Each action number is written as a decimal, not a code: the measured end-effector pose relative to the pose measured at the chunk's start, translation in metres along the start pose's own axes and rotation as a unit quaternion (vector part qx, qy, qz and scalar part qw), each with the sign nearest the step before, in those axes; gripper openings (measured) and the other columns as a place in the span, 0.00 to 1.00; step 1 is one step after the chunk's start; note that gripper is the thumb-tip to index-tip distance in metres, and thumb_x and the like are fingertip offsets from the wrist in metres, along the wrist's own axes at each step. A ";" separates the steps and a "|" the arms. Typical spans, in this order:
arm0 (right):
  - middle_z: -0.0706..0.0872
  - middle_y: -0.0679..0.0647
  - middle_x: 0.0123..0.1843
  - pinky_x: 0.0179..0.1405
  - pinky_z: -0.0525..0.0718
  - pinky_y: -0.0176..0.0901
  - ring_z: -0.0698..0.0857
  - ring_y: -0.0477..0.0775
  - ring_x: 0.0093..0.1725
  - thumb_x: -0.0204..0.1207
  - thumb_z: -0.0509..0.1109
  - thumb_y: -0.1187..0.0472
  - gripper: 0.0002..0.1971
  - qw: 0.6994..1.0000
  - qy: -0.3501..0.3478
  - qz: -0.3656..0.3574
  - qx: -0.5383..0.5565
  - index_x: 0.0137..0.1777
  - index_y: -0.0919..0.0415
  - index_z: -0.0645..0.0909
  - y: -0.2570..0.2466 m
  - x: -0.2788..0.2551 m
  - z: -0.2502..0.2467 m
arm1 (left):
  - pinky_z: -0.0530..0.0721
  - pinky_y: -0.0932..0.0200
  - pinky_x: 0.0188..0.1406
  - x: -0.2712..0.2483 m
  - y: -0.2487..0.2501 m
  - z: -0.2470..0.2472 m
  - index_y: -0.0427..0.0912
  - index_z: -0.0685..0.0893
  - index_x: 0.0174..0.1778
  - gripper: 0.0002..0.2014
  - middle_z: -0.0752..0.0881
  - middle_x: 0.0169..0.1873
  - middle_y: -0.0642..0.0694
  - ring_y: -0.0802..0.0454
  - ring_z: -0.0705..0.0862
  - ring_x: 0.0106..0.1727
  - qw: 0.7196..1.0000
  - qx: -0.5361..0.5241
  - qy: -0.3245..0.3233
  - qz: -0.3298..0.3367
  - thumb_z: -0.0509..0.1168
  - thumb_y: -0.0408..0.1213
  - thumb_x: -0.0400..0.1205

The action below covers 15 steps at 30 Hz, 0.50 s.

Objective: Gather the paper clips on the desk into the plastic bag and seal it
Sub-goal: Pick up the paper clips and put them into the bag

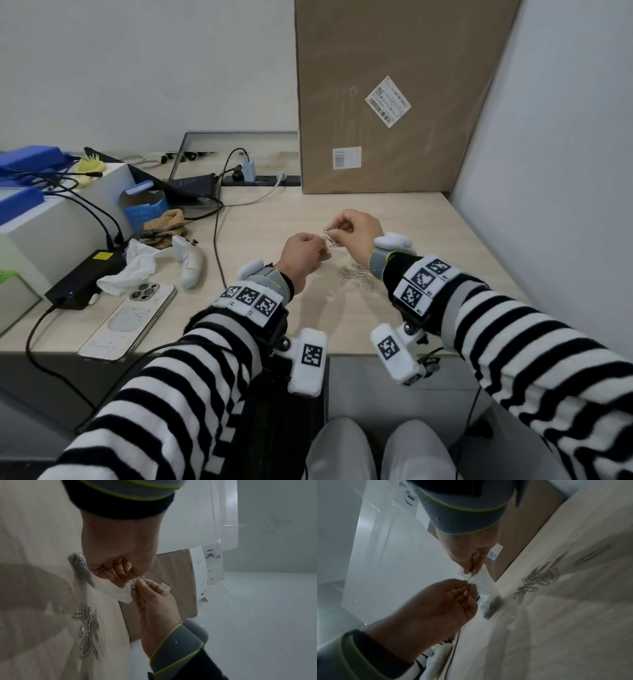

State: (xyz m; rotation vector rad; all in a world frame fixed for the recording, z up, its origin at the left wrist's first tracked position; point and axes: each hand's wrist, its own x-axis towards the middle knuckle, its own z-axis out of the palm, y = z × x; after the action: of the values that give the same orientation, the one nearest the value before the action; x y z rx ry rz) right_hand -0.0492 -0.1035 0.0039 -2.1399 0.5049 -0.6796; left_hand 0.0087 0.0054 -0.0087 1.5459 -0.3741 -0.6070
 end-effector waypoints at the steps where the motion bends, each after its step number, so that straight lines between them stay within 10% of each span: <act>1: 0.88 0.55 0.40 0.49 0.86 0.48 0.87 0.58 0.43 0.71 0.74 0.68 0.04 1.000 -0.002 -0.012 -0.013 0.42 0.59 0.83 0.001 -0.001 0.002 | 0.69 0.61 0.33 0.000 0.001 -0.002 0.44 0.73 0.32 0.12 0.76 0.32 0.47 0.53 0.82 0.34 1.000 -0.011 0.000 -0.003 0.59 0.29 0.81; 15: 0.87 0.48 0.46 0.48 0.78 0.32 0.84 0.46 0.47 0.75 0.72 0.62 0.05 0.997 -0.043 -0.052 -0.044 0.49 0.59 0.86 0.012 -0.006 -0.029 | 0.68 0.63 0.30 0.001 -0.002 -0.003 0.44 0.73 0.32 0.12 0.76 0.33 0.47 0.54 0.81 0.33 1.000 -0.011 0.003 0.009 0.58 0.28 0.82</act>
State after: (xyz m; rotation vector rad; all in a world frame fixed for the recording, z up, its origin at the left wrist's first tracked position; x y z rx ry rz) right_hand -0.0728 -0.1240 0.0077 -2.2799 0.3857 -0.6301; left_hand 0.0115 0.0072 -0.0105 1.5219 -0.3765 -0.5903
